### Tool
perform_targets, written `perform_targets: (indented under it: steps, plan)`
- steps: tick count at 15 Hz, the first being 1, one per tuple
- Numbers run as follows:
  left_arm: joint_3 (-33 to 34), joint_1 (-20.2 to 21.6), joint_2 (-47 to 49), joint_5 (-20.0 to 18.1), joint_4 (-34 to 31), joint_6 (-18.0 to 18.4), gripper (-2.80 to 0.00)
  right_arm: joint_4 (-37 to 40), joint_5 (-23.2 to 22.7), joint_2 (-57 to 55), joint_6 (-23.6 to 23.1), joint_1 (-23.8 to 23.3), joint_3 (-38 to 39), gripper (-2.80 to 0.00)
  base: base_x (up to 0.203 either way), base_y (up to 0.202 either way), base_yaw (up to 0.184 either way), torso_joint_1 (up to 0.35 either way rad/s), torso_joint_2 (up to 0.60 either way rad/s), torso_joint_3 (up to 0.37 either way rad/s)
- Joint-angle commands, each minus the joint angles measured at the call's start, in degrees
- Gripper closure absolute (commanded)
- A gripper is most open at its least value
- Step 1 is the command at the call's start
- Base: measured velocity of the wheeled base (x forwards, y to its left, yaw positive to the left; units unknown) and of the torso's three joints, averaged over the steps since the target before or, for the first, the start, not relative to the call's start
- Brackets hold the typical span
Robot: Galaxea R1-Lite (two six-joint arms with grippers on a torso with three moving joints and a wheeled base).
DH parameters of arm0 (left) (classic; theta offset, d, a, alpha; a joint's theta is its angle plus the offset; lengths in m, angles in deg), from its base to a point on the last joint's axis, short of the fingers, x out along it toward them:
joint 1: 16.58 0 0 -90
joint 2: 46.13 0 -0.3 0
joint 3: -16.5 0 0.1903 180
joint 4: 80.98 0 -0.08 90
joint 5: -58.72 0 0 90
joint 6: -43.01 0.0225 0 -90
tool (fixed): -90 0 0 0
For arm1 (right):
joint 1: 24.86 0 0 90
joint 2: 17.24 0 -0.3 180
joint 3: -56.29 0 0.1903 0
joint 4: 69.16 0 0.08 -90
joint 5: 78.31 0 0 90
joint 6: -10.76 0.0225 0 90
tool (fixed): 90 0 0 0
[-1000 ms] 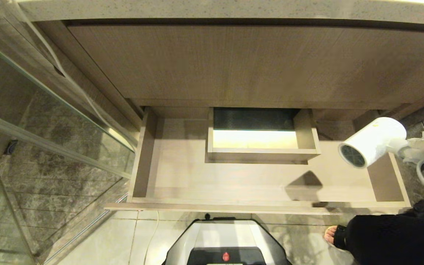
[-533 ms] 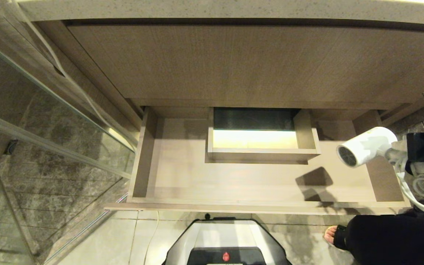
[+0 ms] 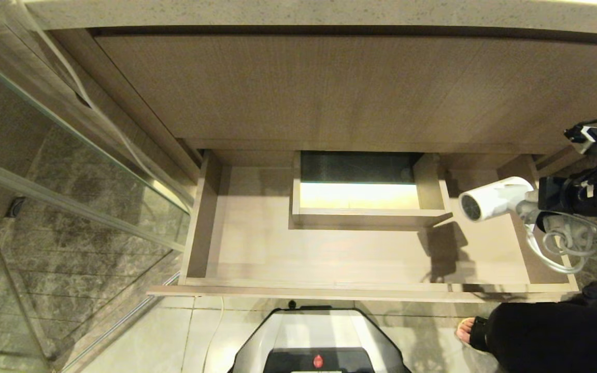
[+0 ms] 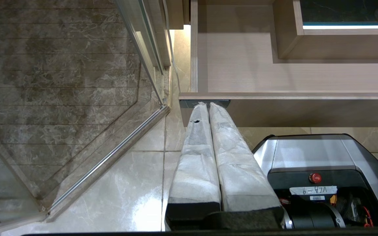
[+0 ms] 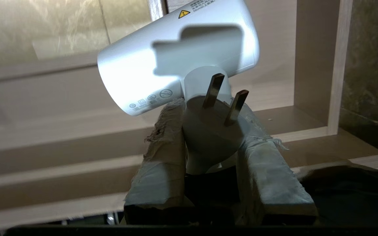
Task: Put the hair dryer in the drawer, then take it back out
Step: Put it into the drawer
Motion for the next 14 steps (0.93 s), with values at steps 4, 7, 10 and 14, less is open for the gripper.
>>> perform_targets:
  steps: [4,7,10,14]
  plan:
    - [0.1,0.0,0.0,0.0,0.0,0.0,0.00,-0.8,1.9,-8.9,6.8,-1.0,-4.3,0.00,0.000,0.000,0.000,0.000,0.00,0.000]
    - [0.0,0.0,0.0,0.0,0.0,0.0,0.00,-1.4,1.9,-12.9,7.3,-2.9,-8.0,0.00,0.000,0.000,0.000,0.000,0.00,0.000]
    - [0.1,0.0,0.0,0.0,0.0,-0.1,0.00,-3.9,1.9,-16.2,7.2,-3.8,-11.3,0.00,0.000,0.000,0.000,0.000,0.00,0.000]
    - [0.0,0.0,0.0,0.0,0.0,0.0,0.00,-5.0,1.9,-19.5,7.2,-3.8,-13.0,0.00,0.000,0.000,0.000,0.000,0.00,0.000]
